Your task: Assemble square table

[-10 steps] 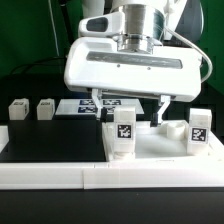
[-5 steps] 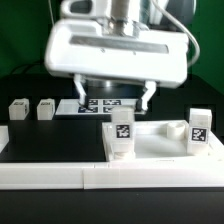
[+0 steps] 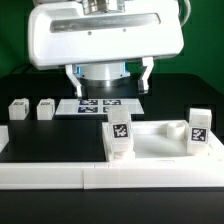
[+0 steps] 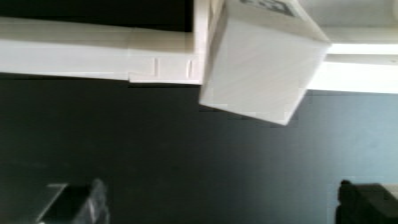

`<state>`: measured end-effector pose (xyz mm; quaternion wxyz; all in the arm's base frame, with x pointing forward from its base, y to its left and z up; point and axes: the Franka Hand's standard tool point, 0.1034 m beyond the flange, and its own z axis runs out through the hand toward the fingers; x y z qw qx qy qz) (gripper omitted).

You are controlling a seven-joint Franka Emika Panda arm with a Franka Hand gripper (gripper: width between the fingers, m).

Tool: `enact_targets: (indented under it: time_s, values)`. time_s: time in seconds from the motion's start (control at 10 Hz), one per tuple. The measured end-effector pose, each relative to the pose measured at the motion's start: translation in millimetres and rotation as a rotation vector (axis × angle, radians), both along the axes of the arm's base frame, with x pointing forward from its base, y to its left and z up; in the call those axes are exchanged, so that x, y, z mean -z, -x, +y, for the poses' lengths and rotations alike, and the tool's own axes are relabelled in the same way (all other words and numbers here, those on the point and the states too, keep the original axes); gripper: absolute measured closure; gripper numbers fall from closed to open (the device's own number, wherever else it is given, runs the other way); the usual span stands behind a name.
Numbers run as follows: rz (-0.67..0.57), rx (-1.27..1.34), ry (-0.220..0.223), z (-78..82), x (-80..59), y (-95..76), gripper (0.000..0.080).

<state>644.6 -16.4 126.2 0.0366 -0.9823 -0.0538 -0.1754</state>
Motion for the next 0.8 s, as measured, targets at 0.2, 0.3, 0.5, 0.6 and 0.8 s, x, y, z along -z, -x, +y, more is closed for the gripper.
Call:
enact_targets:
  time_s: [0.2, 0.3, 0.5, 0.6, 0.8]
  values:
    - [-0.004, 0.002, 0.001, -0.4, 0.4, -0.5, 0.015]
    - [-0.004, 0.002, 0.001, -0.5, 0.5, -0.4, 0.015]
    - [0.007, 0.016, -0.008, 1.0, 2.1, 1.6, 0.015]
    - [0.066, 0.057, -0.039, 6.5, 7.9, 10.4, 0.015]
    - [0.23, 0.091, -0.106, 13.5, 24.9, 21.0, 0.015]
